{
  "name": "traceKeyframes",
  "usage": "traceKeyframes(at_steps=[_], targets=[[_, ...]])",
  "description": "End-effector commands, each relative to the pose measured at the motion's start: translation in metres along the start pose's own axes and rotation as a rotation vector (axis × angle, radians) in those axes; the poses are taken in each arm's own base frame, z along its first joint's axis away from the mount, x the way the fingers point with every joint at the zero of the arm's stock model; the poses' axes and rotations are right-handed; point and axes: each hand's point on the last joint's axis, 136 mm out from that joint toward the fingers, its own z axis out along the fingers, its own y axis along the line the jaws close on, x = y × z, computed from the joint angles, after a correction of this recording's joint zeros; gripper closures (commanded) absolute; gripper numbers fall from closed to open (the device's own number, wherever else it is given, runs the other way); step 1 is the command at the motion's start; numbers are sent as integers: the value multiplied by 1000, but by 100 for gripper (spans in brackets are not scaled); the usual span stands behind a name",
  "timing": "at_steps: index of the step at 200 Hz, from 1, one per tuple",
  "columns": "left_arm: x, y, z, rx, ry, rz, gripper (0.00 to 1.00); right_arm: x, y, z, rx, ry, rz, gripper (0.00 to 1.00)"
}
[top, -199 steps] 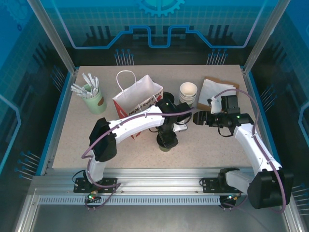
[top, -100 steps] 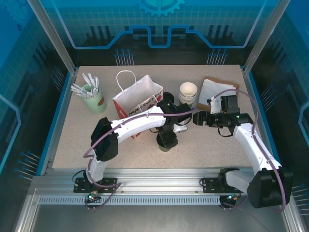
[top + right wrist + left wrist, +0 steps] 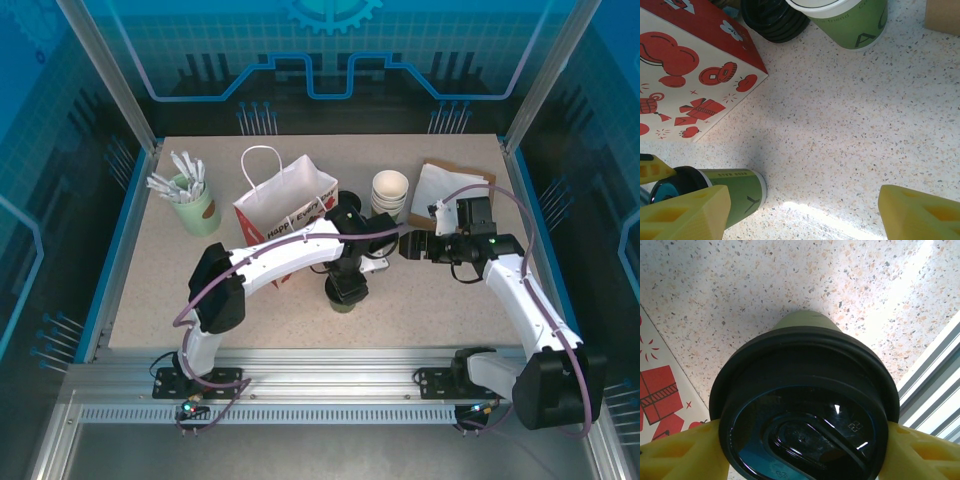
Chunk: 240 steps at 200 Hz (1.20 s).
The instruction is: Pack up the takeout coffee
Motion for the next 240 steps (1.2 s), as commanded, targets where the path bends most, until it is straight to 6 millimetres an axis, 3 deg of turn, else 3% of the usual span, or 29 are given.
traceKeyframes(at_steps=[1,31,42,93,135,186,207,240], targets=[[5,-4,-31,0,-43,3,46,0,2,-4,-3,-1,-9,21],[9,-10,-66,19,-112,21,50,1,3,-7,2,-5,-9,21],[12,-12,-81,25,-140,28,51,-11,10,-16,-4,-40,-24,21],[14,-17,-169,36,-369,83,53,-24,16,-29,13,-88,-40,21],[19,8,-240,-59,-576,80,52,-32,29,-30,7,-87,-88,21],[52,62,-297,-155,-754,-66,53,-50,95,-38,-103,-116,-257,21],[74,86,-302,-201,-752,-146,53,-57,130,-39,-167,-118,-321,22],[112,131,-292,-275,-689,-304,54,-55,191,-28,-348,-69,-376,25]])
